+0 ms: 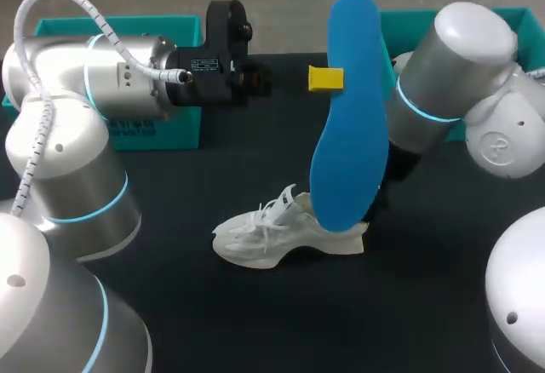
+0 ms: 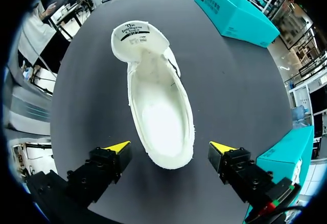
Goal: Take the shoe out of the shoebox, open the shoe tongue, remove and reinsert the insole, then place the shoe into the shoebox
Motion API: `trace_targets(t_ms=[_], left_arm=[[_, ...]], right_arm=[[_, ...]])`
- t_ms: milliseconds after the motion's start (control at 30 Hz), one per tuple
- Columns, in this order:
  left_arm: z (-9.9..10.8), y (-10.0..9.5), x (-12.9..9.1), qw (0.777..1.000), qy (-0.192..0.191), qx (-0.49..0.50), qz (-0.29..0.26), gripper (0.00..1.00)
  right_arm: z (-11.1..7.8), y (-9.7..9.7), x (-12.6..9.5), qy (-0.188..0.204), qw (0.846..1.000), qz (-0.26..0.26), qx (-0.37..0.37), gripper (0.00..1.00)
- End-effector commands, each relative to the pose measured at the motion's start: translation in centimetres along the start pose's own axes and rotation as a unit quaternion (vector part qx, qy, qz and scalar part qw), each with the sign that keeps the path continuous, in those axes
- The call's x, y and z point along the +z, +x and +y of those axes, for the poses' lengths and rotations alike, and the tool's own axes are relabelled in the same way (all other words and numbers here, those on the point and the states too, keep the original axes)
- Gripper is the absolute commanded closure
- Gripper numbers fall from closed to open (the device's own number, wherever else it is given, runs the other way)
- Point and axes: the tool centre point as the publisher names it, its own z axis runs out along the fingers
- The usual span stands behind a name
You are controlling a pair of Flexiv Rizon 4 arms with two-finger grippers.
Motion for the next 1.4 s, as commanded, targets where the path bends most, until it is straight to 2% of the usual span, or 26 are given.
trace_targets(t_ms=[33,1000,1400], left_arm=[[0.2,0.0,0.0,1.0,0.002,0.0,0.0,1.0],[0.2,0.0,0.0,1.0,0.002,0.0,0.0,1.0],[0.2,0.0,0.0,1.0,0.002,0.0,0.0,1.0]], right_arm=[[0.4,-0.2,-0.2,0.037,0.999,0.004,0.005,0.0],[0.4,-0.2,-0.2,0.037,0.999,0.004,0.005,0.0],[3.0,-2.3,0.8,0.023,0.999,0.003,-0.032,0.0]])
